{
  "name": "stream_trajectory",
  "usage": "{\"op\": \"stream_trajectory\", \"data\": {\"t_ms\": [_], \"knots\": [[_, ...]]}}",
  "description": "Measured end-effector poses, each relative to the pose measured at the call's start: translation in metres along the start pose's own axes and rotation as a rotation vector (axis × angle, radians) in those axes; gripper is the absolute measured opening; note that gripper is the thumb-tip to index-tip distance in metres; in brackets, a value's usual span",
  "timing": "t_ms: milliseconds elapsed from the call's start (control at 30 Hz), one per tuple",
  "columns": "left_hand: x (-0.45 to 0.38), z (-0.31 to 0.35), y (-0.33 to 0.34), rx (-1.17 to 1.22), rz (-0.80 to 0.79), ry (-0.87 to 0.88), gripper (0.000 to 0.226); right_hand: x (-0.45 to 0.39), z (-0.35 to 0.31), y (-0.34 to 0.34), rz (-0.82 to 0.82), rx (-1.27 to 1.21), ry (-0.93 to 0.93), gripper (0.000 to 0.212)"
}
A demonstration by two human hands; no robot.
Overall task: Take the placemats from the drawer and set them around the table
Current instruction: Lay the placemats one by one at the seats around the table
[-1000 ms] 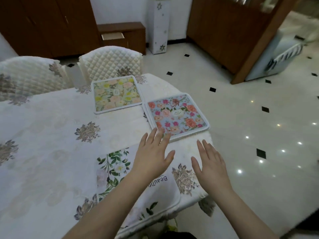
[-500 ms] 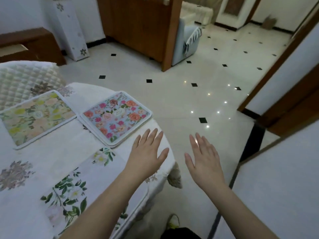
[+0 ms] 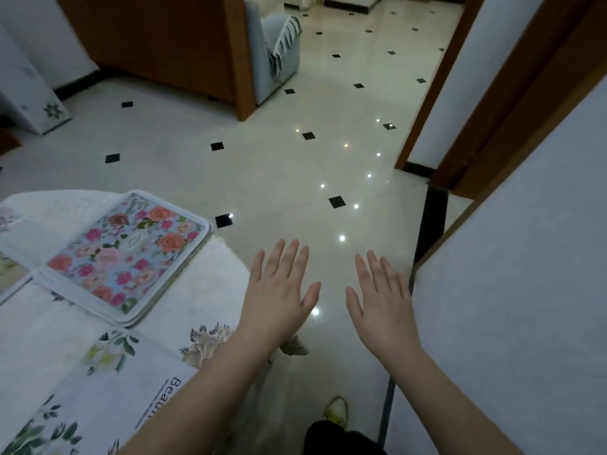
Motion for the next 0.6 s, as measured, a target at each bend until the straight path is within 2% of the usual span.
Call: {"op": "stream_trajectory", "data": {"t_ms": [200,600], "knots": [[-0.044,0.023,0.011,-0.063,0.025,0.046,0.065,-0.041,0.04,0.011,-0.008,0.028,0.023,0.063],[-0.105,0.041,0.03,-0.093,-0.009,-0.025,0.067,-0.107,0.079,0.019,-0.001,0.022,-0.027,0.064]]}}
Point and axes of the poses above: each hand's wrist, its own x-axis away from the middle knuckle, its own y-axis out of the palm, z = x × y, the point moved 6 cm from there along -x, towards the middle knuckle, and after that the axes turned 8 degrees about z, right-handed, at the moved point
